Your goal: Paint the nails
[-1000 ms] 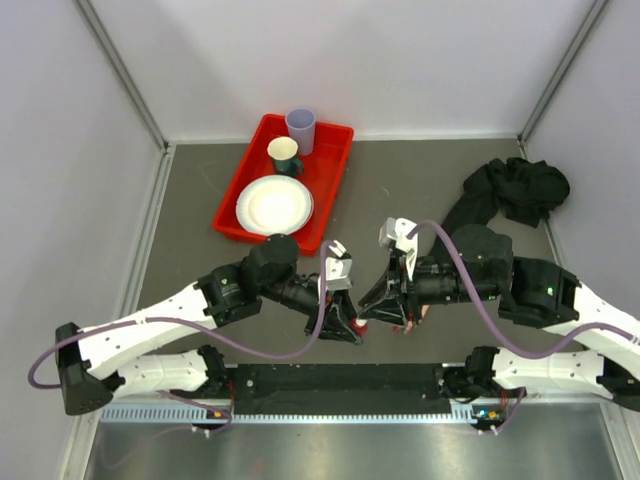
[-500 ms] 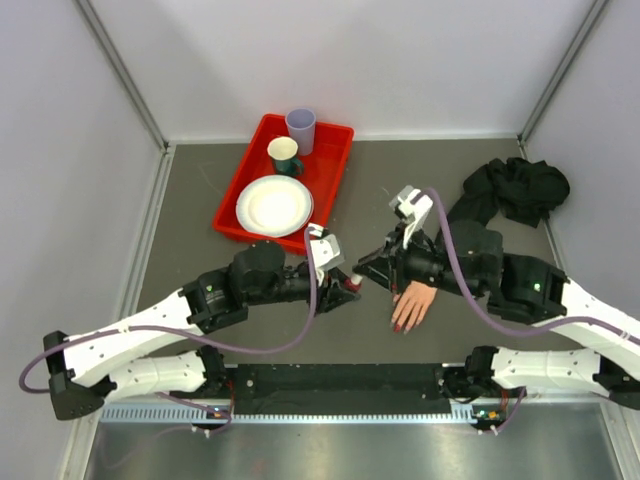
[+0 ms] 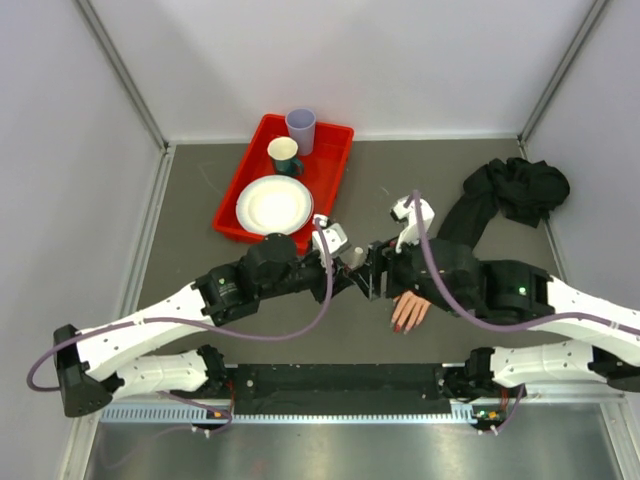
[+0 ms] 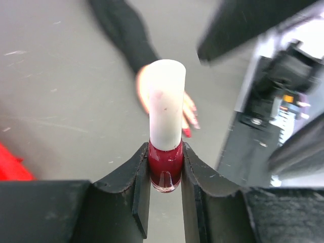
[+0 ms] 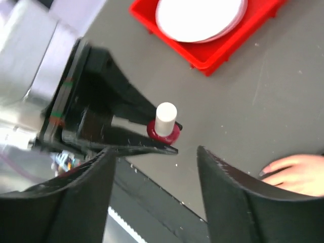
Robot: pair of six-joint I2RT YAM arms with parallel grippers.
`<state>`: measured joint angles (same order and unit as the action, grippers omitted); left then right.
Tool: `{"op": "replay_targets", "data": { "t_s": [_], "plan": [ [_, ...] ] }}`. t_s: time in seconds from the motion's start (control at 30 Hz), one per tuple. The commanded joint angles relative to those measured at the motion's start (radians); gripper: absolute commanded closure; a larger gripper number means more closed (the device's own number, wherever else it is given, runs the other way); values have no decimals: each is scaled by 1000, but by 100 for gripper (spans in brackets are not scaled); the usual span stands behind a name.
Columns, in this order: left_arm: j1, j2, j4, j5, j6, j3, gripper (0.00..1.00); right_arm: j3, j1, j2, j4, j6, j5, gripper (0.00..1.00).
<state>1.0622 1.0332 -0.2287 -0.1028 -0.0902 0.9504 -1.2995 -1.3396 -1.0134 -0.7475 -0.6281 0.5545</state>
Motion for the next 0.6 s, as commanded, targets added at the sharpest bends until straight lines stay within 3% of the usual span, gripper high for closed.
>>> {"op": "replay_targets", "data": {
  "t_s": [0.0, 0.17, 0.23, 0.57],
  "plan": [
    [-1, -68, 81, -205, 7, -21, 100, -35, 31, 104, -3, 212, -282, 33],
    [-2, -70, 75, -517, 1, -6, 100, -1, 83, 168, 23, 343, -601, 36],
    [-2, -42, 48, -619, -3, 26, 100, 0, 92, 176, 28, 376, -652, 39],
    [-2, 8, 46, -719, -40, 56, 100, -18, 103, 157, 28, 432, -795, 54]
  ]
}}
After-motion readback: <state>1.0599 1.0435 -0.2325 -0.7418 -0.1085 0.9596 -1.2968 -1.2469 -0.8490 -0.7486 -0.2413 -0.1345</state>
